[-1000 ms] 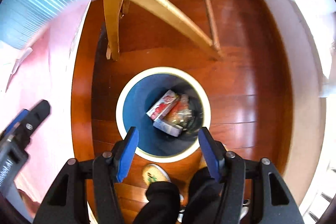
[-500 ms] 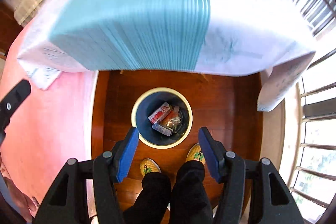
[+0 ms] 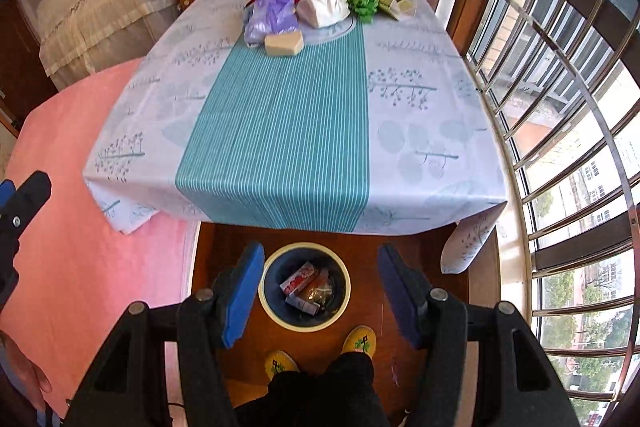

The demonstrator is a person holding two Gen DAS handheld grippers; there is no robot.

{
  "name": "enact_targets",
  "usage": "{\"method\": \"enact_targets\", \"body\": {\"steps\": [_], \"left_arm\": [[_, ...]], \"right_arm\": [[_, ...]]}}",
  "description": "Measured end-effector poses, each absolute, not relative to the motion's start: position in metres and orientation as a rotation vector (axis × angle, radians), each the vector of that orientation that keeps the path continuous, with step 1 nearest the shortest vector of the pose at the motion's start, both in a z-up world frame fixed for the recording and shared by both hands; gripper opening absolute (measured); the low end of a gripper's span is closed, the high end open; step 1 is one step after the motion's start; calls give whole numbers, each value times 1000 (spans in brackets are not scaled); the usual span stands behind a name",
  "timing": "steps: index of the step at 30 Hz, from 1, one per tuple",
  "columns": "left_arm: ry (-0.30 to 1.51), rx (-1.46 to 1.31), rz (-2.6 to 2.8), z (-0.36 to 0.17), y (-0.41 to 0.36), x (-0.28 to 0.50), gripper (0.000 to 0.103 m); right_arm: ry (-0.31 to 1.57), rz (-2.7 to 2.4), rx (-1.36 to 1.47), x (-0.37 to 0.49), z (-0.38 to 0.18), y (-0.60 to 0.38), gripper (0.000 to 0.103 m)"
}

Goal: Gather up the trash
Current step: 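Raise both tools back toward the table, then grasp the purple bag with the left tool while the right tool grasps the white tissue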

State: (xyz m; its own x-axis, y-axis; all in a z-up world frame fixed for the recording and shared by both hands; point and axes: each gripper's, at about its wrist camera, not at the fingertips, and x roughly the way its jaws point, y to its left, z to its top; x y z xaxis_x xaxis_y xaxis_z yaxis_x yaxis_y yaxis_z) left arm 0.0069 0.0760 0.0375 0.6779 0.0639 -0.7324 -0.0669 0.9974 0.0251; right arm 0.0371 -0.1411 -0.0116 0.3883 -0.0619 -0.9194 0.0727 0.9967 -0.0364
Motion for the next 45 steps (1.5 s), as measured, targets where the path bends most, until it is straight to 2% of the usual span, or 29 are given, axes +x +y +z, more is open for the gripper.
{"method": "enact_targets", "body": {"steps": [10, 15, 22, 29, 34, 40, 45], "left_arm": [[650, 17, 84, 98, 90, 9, 81], [662, -55, 38, 107, 98, 32, 81], [737, -142, -16, 95, 95, 88, 81], [770, -96, -20, 82, 64, 167, 81], [824, -61, 6, 57, 26, 246, 81], [1015, -43, 23, -9, -21, 356, 81], [1110, -109, 64, -54, -31, 413, 81]], "right_arm": [[930, -115, 38, 50, 52, -140, 60], [859, -107, 56, 64, 68, -140, 60], [854, -57, 80, 105, 69, -154, 60], [918, 12, 120, 185, 47, -180, 60], [980, 107, 107, 259, 16, -199, 59], [1061, 220, 69, 335, -26, -218, 59], [1105, 285, 48, 380, -54, -227, 59]]}}
